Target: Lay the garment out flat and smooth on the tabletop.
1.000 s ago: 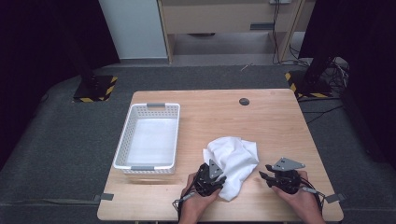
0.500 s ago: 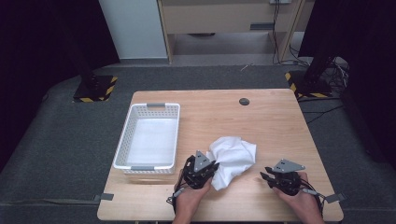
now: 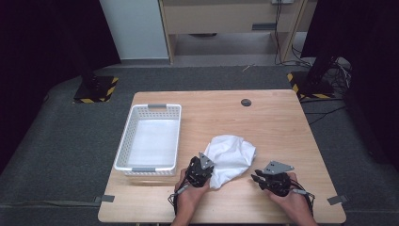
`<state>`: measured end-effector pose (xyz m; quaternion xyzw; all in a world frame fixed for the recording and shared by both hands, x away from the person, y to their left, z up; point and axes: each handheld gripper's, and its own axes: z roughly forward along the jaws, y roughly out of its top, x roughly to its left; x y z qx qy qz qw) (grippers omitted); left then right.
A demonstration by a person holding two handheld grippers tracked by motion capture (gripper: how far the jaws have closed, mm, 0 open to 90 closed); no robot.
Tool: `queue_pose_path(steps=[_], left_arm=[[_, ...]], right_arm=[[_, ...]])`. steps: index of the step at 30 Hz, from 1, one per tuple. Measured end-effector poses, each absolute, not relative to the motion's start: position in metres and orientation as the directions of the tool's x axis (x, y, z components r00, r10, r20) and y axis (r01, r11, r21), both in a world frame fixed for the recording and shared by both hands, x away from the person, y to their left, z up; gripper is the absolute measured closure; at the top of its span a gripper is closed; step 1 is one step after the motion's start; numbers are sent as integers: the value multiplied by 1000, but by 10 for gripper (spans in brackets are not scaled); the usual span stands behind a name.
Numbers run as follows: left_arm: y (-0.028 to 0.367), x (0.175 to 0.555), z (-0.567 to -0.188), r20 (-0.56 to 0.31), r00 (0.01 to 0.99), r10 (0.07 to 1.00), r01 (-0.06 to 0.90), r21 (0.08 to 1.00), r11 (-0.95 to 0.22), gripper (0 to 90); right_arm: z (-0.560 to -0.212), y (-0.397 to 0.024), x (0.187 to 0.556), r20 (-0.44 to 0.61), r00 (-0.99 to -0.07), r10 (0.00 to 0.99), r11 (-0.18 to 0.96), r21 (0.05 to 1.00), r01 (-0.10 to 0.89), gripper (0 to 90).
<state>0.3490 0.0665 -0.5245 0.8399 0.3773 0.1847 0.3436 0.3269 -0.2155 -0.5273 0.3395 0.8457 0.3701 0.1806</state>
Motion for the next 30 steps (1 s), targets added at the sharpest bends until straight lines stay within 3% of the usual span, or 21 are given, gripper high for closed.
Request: queue_pose_path(steps=[15,22,30], left_arm=[[57,346,-528,27,692,722,478,732,-486,855],[59,344,-527,-7,700,714,485,738,-468,853],[64,338,-516,-14,684,729,478,764,-433,854]], right_arm=[[-537,-195,347,-9,-731,682,485,753,444,576],[-537,-193,355,23,-752,658,480,757,444,849],[-525,-207,346,29,-755,655,483,752,448,866]])
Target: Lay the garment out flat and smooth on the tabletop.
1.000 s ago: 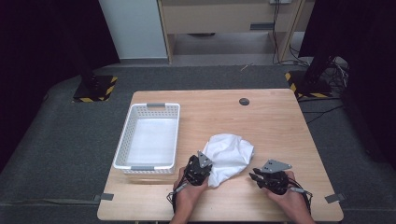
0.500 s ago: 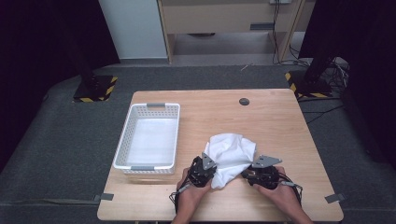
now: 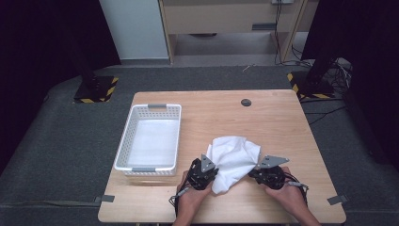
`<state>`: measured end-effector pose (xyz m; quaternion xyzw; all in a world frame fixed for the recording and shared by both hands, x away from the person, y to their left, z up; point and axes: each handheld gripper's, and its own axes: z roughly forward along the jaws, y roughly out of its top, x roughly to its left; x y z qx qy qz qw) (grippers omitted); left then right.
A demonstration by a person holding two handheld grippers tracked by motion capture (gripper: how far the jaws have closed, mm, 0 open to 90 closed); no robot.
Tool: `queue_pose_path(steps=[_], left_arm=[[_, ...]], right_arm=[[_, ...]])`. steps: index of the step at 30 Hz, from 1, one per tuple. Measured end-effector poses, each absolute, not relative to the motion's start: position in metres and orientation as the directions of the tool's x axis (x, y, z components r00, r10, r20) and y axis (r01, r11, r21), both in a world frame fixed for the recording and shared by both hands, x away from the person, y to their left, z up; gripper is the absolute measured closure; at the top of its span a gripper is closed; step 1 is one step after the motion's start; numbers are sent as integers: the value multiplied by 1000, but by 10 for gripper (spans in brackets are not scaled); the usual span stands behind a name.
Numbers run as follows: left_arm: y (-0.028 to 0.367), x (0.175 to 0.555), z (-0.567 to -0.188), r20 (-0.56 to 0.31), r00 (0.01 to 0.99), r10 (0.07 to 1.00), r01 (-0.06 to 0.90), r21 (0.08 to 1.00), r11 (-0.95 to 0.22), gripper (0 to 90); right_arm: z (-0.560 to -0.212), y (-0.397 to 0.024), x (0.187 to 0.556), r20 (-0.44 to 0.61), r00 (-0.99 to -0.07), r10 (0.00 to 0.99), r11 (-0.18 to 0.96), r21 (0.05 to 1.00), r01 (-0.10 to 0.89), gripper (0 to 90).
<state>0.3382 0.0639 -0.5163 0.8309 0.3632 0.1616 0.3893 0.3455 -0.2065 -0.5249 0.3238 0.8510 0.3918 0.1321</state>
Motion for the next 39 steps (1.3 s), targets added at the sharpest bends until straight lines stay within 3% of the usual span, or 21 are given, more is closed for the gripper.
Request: queue_pose_path(steps=[11,15,20,22,35,39], left_arm=[[66,350,-523,-11,637,771,524,740,-422,831],[64,342,-514,1,651,759,489,764,-421,745],[62,326,-498,18,661,750,450,791,-415,542],[60,319,-496,17,675,738,435,798,-416,506],[19,301,-518,50,782,621,388,741,-548,445],[18,305,-525,51,778,626,402,726,-558,484]], right_arm=[[-509,-250,322,20,-710,704,456,753,473,870],[-511,-253,322,27,-705,709,453,749,484,869],[-514,-251,323,31,-711,702,458,745,484,868],[-515,-251,323,29,-713,700,463,743,484,868],[-512,-252,319,12,-707,707,462,749,475,867],[-511,-252,319,9,-710,704,465,750,470,867]])
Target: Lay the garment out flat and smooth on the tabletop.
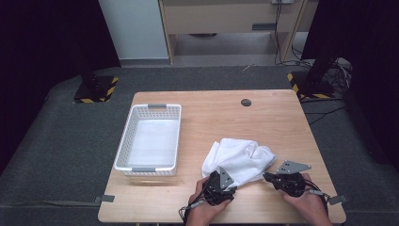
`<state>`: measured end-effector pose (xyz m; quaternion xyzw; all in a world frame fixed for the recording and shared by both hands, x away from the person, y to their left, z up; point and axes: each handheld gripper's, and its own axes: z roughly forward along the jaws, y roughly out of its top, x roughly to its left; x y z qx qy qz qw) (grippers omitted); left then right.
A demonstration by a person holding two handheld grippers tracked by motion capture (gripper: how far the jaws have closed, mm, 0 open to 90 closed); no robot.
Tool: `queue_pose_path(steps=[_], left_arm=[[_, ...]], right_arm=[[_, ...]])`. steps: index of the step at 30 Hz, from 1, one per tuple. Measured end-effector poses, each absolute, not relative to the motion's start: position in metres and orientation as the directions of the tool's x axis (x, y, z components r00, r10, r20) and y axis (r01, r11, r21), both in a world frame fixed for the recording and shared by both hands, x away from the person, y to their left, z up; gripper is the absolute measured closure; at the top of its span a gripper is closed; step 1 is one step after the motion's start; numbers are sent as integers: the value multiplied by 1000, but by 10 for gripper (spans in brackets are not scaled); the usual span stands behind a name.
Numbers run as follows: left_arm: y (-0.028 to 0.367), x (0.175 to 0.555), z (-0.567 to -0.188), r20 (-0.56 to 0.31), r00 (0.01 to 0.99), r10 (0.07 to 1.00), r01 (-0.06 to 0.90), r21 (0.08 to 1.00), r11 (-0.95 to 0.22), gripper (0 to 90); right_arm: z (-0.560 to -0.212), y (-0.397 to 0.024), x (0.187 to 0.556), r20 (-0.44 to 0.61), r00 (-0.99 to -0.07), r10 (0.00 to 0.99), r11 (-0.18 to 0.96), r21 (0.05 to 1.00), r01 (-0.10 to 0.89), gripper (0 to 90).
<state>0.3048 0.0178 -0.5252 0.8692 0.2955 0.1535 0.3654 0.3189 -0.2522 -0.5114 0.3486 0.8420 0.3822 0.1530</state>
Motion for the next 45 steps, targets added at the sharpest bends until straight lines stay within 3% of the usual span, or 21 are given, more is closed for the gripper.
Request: queue_pose_path(steps=[7,12,18,37,42,45], left_arm=[[20,311,-532,42,756,653,420,733,-534,560],[20,310,-531,59,760,647,409,730,-547,730],[20,310,-526,51,757,651,425,719,-550,824],[15,290,-482,23,800,600,342,803,-488,850],[21,293,-473,8,781,624,338,836,-433,852],[30,300,-474,-13,755,655,361,842,-400,852]], right_arm=[[-511,-250,319,5,-717,697,472,750,463,867],[-509,-248,317,4,-728,686,476,754,453,867],[-507,-246,316,-4,-739,674,481,762,434,868],[-499,-254,312,15,-746,665,462,777,428,865],[-502,-253,312,19,-753,658,470,771,430,854],[-503,-252,312,25,-753,657,469,769,434,801]])
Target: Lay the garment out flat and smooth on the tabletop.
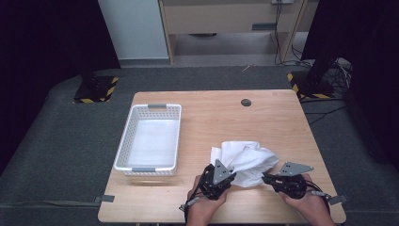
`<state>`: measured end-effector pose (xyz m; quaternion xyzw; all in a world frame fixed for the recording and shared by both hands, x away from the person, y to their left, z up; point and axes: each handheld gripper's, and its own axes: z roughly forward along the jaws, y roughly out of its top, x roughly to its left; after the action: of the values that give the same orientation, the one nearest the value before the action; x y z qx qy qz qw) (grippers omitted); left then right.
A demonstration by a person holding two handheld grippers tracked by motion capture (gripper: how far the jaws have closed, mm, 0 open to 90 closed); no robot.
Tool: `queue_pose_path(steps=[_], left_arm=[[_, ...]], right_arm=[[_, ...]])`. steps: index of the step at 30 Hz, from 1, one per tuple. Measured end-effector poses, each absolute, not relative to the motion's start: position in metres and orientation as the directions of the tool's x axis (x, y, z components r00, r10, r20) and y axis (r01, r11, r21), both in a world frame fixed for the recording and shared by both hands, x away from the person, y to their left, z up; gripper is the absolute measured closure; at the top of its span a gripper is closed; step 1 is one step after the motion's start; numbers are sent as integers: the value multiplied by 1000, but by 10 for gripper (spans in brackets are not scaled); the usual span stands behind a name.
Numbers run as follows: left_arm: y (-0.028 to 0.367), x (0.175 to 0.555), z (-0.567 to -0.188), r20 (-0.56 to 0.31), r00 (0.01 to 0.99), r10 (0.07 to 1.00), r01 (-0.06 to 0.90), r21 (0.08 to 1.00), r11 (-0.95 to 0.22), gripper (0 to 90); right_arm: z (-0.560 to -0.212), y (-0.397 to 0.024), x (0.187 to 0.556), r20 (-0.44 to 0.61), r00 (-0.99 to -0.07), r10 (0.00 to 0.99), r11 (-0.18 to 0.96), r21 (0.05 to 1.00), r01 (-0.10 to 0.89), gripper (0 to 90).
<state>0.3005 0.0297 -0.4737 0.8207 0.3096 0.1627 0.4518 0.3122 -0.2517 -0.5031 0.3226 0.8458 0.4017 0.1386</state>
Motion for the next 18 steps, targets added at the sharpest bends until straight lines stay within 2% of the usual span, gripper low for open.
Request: queue_pose_path(steps=[5,11,18], left_arm=[[42,315,-486,-39,715,698,416,825,-381,852],[52,329,-504,-43,682,730,473,787,-395,850],[49,337,-525,-15,682,732,503,735,-454,838]], right_arm=[[-505,-251,313,17,-742,670,463,772,436,701],[-510,-254,316,-20,-716,698,465,773,431,635],[-519,-243,318,-94,-738,668,517,772,369,542]])
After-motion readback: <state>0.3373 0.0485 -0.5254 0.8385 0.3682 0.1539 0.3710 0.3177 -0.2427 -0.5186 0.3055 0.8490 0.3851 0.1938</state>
